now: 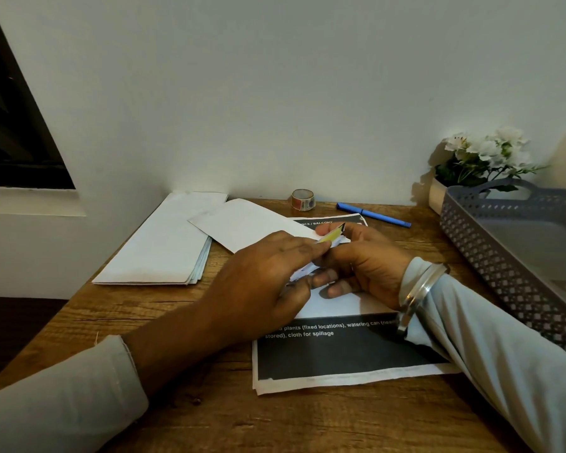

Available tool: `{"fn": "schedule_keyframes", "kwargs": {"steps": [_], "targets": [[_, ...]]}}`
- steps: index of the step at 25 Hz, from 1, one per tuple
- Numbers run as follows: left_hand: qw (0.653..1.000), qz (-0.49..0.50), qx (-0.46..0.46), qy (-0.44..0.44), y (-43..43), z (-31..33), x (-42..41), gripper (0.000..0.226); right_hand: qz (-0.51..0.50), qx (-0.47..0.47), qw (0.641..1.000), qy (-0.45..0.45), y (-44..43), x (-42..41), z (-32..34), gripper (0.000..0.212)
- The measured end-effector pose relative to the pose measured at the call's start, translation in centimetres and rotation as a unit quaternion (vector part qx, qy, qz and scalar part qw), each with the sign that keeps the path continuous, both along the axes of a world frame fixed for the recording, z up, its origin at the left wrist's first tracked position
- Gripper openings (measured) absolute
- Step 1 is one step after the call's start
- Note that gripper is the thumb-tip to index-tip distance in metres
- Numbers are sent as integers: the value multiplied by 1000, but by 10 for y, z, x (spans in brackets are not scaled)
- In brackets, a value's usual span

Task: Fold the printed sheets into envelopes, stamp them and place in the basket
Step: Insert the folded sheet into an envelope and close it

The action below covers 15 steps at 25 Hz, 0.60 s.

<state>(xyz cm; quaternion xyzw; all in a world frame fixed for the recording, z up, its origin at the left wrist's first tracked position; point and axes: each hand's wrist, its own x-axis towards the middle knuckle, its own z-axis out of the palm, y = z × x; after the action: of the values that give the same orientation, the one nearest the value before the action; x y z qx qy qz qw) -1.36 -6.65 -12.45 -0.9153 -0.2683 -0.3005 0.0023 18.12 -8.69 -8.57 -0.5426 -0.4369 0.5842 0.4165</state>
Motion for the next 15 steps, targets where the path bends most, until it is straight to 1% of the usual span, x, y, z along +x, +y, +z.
{"fn": "schedule_keyframes", "kwargs": {"steps": [4, 6, 8, 11, 15], "targets": [[1000, 11, 13, 15, 0, -2, 0, 65, -27, 15, 999, -25, 4, -2, -3, 58], [999, 27, -4, 25, 2, -3, 0, 73, -39, 22, 998, -31, 6, -1, -4, 59], [997, 51, -35, 36, 6, -5, -3, 77, -45, 25, 998, -32, 7, 1, -5, 59], [995, 70, -33, 69, 14, -11, -8, 71, -48, 35, 998, -32, 6, 2, -6, 56], [994, 51, 1, 100, 17, -8, -3, 62, -74, 56, 995, -33, 5, 1, -6, 49]]}}
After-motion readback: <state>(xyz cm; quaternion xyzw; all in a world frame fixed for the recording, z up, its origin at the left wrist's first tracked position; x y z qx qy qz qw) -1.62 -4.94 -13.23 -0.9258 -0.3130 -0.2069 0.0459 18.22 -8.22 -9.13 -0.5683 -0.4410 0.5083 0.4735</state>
